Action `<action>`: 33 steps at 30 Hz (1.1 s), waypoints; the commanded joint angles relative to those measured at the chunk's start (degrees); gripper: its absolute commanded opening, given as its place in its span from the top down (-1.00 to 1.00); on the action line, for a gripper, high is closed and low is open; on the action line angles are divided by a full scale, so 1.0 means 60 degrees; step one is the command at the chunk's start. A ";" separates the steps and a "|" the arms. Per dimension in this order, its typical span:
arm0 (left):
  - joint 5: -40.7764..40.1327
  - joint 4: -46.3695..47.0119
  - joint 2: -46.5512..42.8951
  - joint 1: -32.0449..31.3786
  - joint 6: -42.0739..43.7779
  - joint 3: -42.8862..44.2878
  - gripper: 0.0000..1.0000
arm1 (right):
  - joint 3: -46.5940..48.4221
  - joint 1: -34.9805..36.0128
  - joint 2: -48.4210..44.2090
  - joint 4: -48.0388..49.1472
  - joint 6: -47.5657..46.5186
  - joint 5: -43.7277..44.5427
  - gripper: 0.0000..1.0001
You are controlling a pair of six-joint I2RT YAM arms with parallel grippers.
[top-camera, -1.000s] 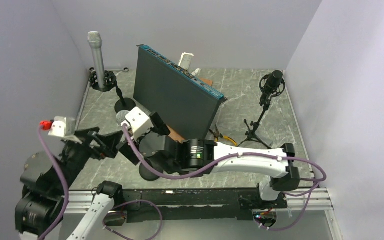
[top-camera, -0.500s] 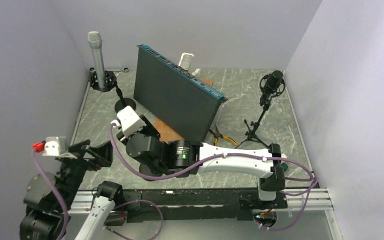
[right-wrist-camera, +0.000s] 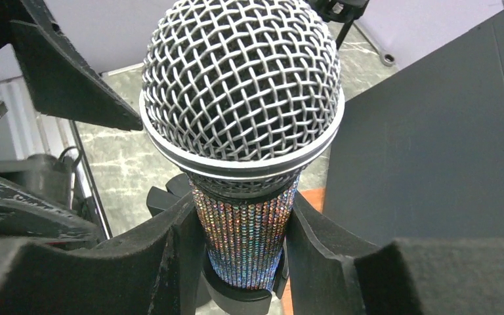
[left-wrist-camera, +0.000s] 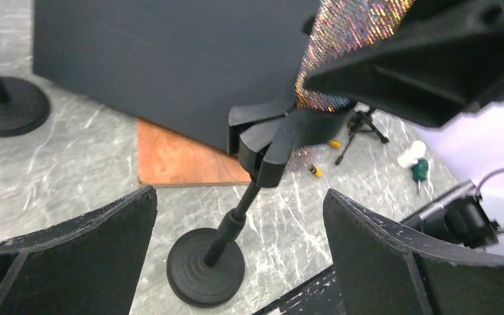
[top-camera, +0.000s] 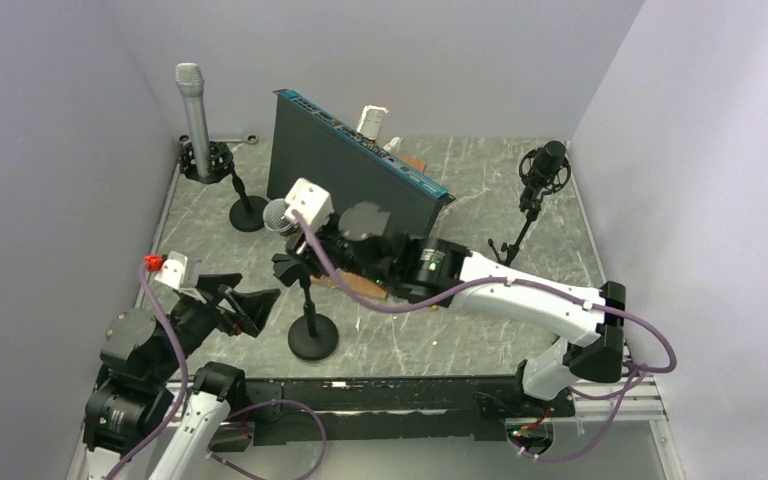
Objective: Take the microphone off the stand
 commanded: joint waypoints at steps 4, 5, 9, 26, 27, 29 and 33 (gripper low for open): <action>0.3022 0.2443 0.0231 0.0026 0.1813 -0.1085 -0.99 | -0.0653 -0.1335 -0.0741 0.0077 -0.0958 -0.4241 1.00; 0.3248 0.2866 0.0169 0.0033 0.2089 -0.1441 -0.99 | -0.0649 -0.1433 -0.0711 -0.0003 -0.0959 -0.4483 1.00; 0.3201 0.4249 0.0274 0.0029 0.2766 -0.1937 -0.99 | -0.0527 -0.1519 -0.0594 -0.0301 -0.1039 -0.4858 1.00; 0.5924 0.3862 0.2146 0.0027 0.3329 -0.1796 -0.76 | -0.0422 -0.1559 -0.0512 -0.0213 -0.0914 -0.4716 1.00; 0.5792 0.3810 0.2064 0.0026 0.3304 -0.1833 -0.77 | -0.0406 -0.1560 -0.0523 -0.0233 -0.0915 -0.4749 1.00; 0.5591 0.3860 0.1961 0.0025 0.3217 -0.1900 -0.76 | -0.0380 -0.1559 -0.0515 -0.0236 -0.0892 -0.4788 1.00; 0.5221 0.4001 0.2133 0.0025 0.3008 -0.1847 -0.49 | -0.0321 -0.1567 -0.0492 -0.0251 -0.0857 -0.4782 1.00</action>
